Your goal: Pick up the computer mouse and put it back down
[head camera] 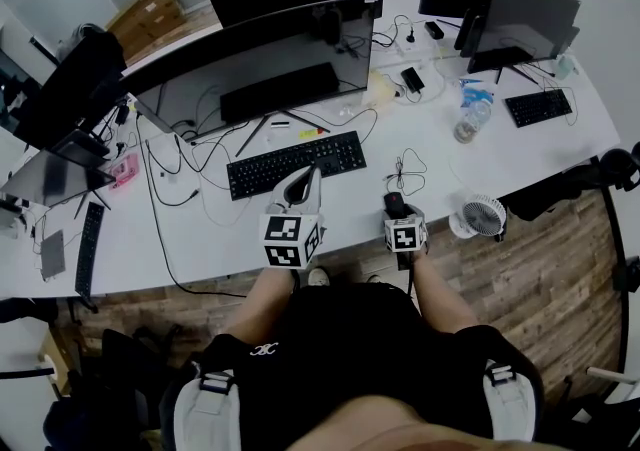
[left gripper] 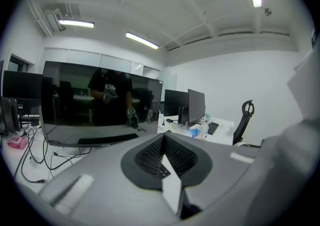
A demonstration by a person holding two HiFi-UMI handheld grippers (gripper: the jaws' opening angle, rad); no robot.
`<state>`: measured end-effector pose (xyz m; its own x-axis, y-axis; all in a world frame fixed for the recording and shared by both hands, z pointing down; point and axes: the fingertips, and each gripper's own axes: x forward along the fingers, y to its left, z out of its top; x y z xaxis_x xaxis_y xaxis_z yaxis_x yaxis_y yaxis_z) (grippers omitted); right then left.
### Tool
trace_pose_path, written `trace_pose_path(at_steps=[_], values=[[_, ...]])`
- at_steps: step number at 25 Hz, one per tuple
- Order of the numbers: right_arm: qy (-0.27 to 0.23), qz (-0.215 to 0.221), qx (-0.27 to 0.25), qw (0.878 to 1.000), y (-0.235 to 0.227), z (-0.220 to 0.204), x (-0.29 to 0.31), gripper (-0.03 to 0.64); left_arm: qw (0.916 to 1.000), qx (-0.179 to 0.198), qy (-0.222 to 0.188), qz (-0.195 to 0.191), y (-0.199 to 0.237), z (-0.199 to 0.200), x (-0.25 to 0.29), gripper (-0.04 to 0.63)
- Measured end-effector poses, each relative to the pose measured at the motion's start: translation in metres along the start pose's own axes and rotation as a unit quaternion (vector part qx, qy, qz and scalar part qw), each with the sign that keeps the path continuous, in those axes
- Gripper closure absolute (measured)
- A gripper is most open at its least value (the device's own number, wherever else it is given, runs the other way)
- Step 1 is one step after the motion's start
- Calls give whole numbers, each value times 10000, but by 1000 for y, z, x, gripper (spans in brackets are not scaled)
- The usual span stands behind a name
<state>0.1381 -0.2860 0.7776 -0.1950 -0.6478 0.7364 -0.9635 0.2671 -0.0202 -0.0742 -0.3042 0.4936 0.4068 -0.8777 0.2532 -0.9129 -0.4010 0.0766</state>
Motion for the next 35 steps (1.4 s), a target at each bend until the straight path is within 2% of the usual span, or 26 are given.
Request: trace_pose_path(at_steps=[8,15,19,26,30,35], values=[[-525,-82,-8,9986,-6,35,-22,341,10000,9,-13,-37,-3,0,1,542],[-1368,-128,-22,9905,-9,94,-59,341,9999,2,-23,-99,-5,1,3,543],[-2044,-130,-12,9788,-9,138,-95,341,9999,-4,-36,-134,-7,1,5,543],[-3243,-179,-30,9458,-9,217,-173,341,9996,-12,-111,-246,-10,6,10,543],[-3652,-237,-111,9306,-8,247,-206,341,9994,-4,-190,-281,-9,9,13,543],[-3923,-305,-154,9192,-5,264,-229,341,9993,-8,-234,-300,-5,11,15,543]])
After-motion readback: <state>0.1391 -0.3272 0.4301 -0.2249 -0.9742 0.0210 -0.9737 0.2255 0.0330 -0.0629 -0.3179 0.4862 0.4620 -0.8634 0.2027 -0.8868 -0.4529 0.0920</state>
